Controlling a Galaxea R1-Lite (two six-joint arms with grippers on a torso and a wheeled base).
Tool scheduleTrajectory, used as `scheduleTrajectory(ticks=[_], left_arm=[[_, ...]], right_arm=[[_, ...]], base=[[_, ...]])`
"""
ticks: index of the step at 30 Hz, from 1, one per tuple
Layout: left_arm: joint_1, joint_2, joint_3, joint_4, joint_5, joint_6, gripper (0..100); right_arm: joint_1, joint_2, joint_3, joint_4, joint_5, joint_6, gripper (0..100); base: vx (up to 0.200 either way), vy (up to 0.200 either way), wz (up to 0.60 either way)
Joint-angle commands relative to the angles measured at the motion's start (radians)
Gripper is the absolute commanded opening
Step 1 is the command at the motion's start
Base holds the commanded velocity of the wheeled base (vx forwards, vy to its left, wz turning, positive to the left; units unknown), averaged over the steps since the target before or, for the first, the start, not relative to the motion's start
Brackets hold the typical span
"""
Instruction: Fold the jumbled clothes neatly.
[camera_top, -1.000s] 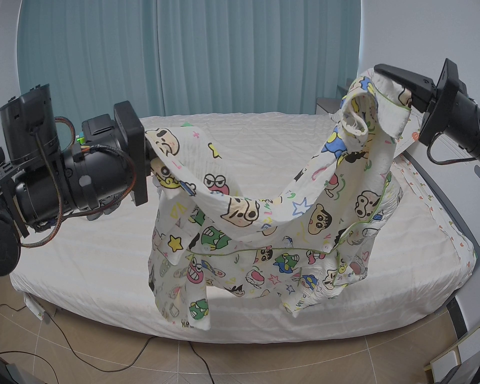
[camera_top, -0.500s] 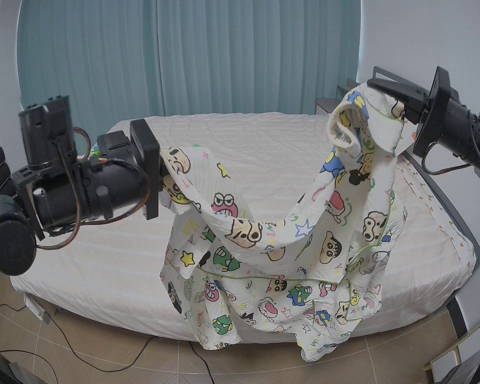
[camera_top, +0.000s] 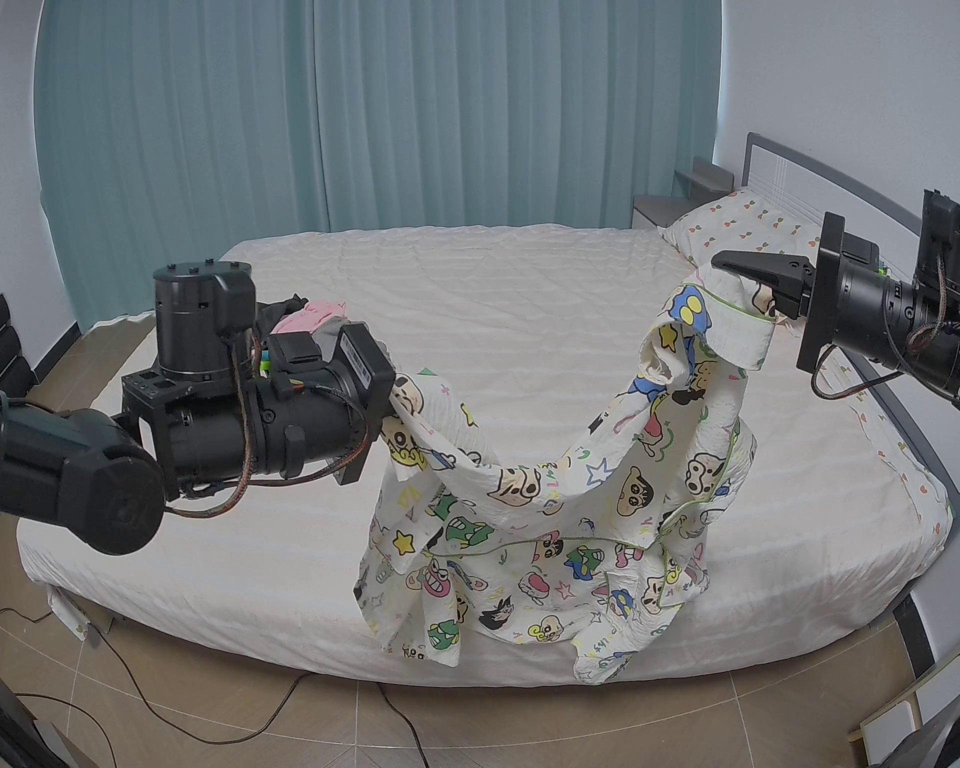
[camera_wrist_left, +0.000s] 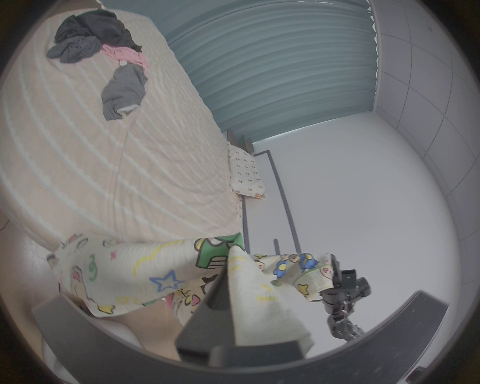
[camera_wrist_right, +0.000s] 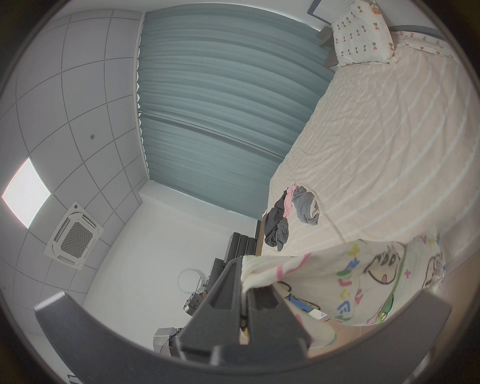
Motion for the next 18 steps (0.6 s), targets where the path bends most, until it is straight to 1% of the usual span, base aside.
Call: scheduleTrajectory(ticks=[1, 9, 13, 15, 18], left_arm=[[0.0, 0.072, -0.014, -0.004, 0.034, 0.013, 0], [0.021, 0.1, -0.077, -0.002, 0.051, 0.016, 0], [0.04, 0.117, -0.099, -0.004, 0.056, 0.017, 0], [0.055, 0.129, -0.119, -0.007, 0.056, 0.022, 0], [0.061, 0.154, -0.146, -0.007, 0.067, 0.074, 0]], right_arm=[[-0.023, 0.041, -0.005, -0.006, -0.005, -0.01, 0], [-0.043, 0.098, -0.026, -0.058, -0.006, -0.032, 0], [-0.057, 0.126, -0.045, -0.058, -0.006, -0.033, 0], [-0.072, 0.152, -0.062, -0.058, -0.008, -0.035, 0], [-0.087, 0.179, -0.077, -0.06, -0.01, -0.053, 0]], base=[[0.0, 0.0, 0.0], [0.0, 0.0, 0.0], [0.0, 0.0, 0.0], [0.2, 0.0, 0.0], [0.2, 0.0, 0.0]])
